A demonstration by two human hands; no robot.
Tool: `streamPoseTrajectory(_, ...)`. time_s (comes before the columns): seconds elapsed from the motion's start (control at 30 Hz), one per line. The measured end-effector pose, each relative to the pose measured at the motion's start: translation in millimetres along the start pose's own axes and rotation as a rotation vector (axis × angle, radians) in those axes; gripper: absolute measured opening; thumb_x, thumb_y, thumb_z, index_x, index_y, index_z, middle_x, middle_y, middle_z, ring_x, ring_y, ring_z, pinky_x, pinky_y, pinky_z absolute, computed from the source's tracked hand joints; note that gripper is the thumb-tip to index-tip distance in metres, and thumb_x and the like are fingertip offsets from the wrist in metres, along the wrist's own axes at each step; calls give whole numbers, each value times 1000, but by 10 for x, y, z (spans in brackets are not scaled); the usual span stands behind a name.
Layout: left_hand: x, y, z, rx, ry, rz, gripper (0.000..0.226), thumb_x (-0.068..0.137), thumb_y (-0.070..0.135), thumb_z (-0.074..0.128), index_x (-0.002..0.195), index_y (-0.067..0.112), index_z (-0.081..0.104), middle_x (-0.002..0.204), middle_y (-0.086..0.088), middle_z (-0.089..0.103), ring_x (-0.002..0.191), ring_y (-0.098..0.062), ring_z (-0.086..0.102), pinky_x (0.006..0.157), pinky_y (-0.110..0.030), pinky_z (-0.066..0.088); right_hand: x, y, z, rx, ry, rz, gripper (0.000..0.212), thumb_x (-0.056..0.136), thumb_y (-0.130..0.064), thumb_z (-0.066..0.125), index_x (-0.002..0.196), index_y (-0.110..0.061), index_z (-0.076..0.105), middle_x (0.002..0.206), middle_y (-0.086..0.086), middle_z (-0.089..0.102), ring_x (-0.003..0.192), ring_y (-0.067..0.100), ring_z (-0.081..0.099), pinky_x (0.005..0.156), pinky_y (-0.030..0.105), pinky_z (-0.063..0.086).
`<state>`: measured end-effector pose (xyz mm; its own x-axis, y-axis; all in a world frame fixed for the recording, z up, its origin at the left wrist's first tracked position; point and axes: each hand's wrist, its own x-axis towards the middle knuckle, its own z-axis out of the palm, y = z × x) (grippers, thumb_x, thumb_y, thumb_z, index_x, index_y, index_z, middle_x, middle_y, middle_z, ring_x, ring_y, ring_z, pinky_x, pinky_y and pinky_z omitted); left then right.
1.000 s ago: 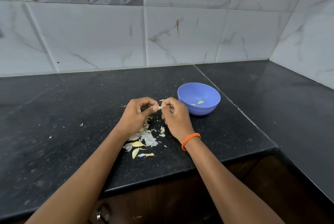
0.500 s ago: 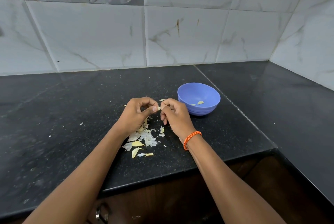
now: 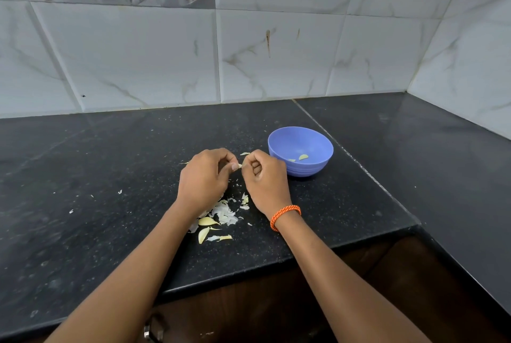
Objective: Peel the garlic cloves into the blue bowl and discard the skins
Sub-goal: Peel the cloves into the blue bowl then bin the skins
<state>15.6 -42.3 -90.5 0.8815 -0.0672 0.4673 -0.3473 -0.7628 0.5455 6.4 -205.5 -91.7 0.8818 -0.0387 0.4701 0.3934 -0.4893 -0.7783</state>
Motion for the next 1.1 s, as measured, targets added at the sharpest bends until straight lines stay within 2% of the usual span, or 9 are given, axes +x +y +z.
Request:
streamPoseTrajectory(0.2, -27, 44, 0, 79, 75, 14, 9, 100, 33, 71, 92, 37, 70, 82, 18, 66, 79, -8, 61, 64, -32, 48, -41, -45, 26, -115, 19, -127, 14, 96, -15, 70, 82, -13, 67, 70, -7, 64, 64, 14, 61, 60, 36, 54)
streamPoseTrajectory(0.3, -13, 51, -32, -93, 98, -85, 7, 97, 37, 79, 90, 36, 77, 77, 20, 72, 71, -4, 66, 62, -33, 53, -25, -9, 15, -24, 39, -87, 10, 97, -13, 69, 87, -14, 70, 78, -6, 71, 74, 13, 67, 68, 38, 58)
streamPoseTrajectory(0.4, -1, 23, -91, -316, 104, -109, 5, 93, 30, 84, 89, 31, 82, 82, 16, 78, 78, -7, 74, 73, -38, 63, -13, 17, 7, 36, 23, -52, 7, 97, -12, 72, 92, -15, 76, 85, -9, 75, 81, 8, 71, 73, 30, 61)
streamPoseTrajectory(0.53, -11, 46, -155, -456, 100, -120, 3, 90, 23, 87, 91, 22, 85, 84, 12, 81, 82, -7, 77, 79, -28, 63, -25, -4, -27, 65, 14, -55, 8, 94, -14, 79, 98, -17, 85, 92, -11, 80, 86, 3, 73, 79, 17, 58)
streamPoseTrajectory(0.67, -10, 27, -171, -538, 90, -163, 7, 89, 23, 88, 95, 20, 85, 89, 8, 82, 87, -13, 79, 87, -38, 65, -1, 52, -5, 72, 7, 46, 15, 101, -23, 71, 101, -19, 85, 88, -9, 79, 77, 6, 73, 74, 39, 65)
streamPoseTrajectory(0.77, -16, 19, -182, -546, 79, -161, 7, 90, 22, 88, 97, 22, 85, 91, 8, 83, 89, -14, 79, 90, -42, 65, 2, 56, 13, 53, -3, 85, 26, 109, -31, 57, 109, -20, 81, 96, -9, 79, 82, 4, 74, 72, 50, 64)
streamPoseTrajectory(0.9, -12, 33, -188, -505, 56, -130, 6, 91, 22, 87, 96, 24, 85, 90, 11, 82, 87, -10, 77, 85, -29, 63, -23, 0, -21, 95, 50, -32, 27, 110, -20, 55, 125, -24, 77, 121, -10, 73, 94, 6, 74, 74, 46, 65)
streamPoseTrajectory(1.0, -10, 42, -177, -456, 49, -94, 6, 92, 19, 86, 95, 24, 85, 89, 14, 81, 84, -6, 76, 79, -17, 58, -24, 6, -43, 124, 61, -73, 42, 109, -2, 48, 124, -27, 78, 143, -7, 62, 100, 6, 74, 76, 36, 64)
streamPoseTrajectory(1.1, -4, 32, -181, -440, 37, -70, 6, 93, 18, 85, 97, 23, 86, 90, 14, 81, 86, -6, 76, 79, -14, 57, -19, 6, -39, 161, 71, -51, 35, 106, -5, 53, 121, -24, 79, 124, -8, 72, 93, 10, 75, 74, 35, 61)
